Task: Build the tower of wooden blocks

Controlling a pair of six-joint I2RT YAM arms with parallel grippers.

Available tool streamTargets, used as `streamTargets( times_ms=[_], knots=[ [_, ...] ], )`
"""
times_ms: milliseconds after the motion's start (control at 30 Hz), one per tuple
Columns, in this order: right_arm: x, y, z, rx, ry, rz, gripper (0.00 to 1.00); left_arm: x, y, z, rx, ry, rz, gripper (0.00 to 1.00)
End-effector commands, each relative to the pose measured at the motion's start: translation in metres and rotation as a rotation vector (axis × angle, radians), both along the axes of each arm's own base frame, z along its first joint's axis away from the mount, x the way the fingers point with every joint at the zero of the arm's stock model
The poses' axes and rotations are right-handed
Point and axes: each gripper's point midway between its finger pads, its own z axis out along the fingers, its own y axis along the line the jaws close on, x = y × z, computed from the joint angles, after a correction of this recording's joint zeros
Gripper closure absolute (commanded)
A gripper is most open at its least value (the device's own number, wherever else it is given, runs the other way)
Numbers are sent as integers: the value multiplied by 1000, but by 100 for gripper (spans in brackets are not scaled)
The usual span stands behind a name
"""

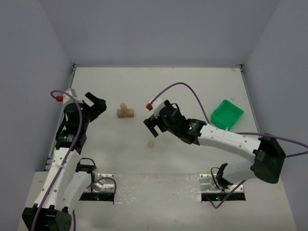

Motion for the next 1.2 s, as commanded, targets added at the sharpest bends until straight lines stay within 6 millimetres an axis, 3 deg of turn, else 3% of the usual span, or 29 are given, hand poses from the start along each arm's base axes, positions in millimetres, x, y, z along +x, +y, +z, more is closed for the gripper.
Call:
streamTargets(
  times_ms=[0, 67, 167, 267, 467, 500, 633, 833, 1167],
  knots=[
    [17, -82, -10, 155, 59, -391, 1, 0, -60, 24, -4, -72, -238, 0],
    [14, -105, -24, 179, 87, -469, 1, -2, -86, 16, -5, -39, -317, 0],
    [17, -158, -29, 236, 58, -651, 1, -19, -147, -7, 57, 30, -472, 0],
    [15, -186, -32, 265, 41, -731, 1, -35, -188, -21, 128, 63, -593, 0],
    [16, -203, -48, 254, 68, -817, 1, -52, -225, -82, 246, 231, -715, 0],
    [17, -206, -53, 233, 70, -837, 1, -64, -236, -99, 276, 283, -771, 0],
    [17, -210, -64, 186, 87, -853, 1, -75, -253, -128, 316, 371, -853, 0],
    [13, -211, -68, 193, 94, -852, 1, -72, -250, -155, 398, 471, -836, 4],
    [12, -213, -68, 185, 86, -857, 1, -66, -254, -176, 461, 533, -831, 35]
  ],
)
